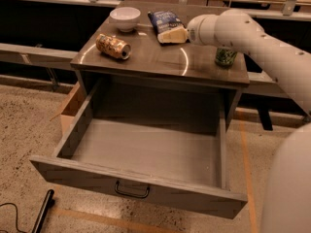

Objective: Place blue chip bag into top drawer

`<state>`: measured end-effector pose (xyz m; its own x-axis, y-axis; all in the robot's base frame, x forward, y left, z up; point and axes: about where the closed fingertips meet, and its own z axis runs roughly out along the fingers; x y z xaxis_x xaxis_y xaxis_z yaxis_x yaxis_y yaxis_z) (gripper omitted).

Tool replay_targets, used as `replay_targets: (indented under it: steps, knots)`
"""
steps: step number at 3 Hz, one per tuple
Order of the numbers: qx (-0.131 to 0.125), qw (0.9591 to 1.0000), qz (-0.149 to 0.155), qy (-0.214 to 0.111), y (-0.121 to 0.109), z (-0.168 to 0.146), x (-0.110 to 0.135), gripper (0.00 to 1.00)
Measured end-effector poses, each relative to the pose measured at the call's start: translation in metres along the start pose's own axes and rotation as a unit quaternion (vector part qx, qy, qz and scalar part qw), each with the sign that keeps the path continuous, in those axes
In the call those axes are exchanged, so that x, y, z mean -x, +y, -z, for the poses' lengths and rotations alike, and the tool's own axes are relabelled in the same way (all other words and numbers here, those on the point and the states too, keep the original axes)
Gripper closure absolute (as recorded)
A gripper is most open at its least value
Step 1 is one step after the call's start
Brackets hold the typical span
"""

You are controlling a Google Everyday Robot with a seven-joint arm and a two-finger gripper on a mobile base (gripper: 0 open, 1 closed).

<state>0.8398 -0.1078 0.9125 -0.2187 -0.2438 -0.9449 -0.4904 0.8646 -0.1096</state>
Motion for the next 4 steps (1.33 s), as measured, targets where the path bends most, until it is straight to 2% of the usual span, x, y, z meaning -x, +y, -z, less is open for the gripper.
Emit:
replay_targets:
  steps: [2,4]
  knots:
    - [-0.009,0.9999,-0.005,-0.010,-0.023,-0.070,0.012,0.00]
    - [-0.005,0.9999,-0.012,0.000,-0.025,-0.127,-0.002,0.00]
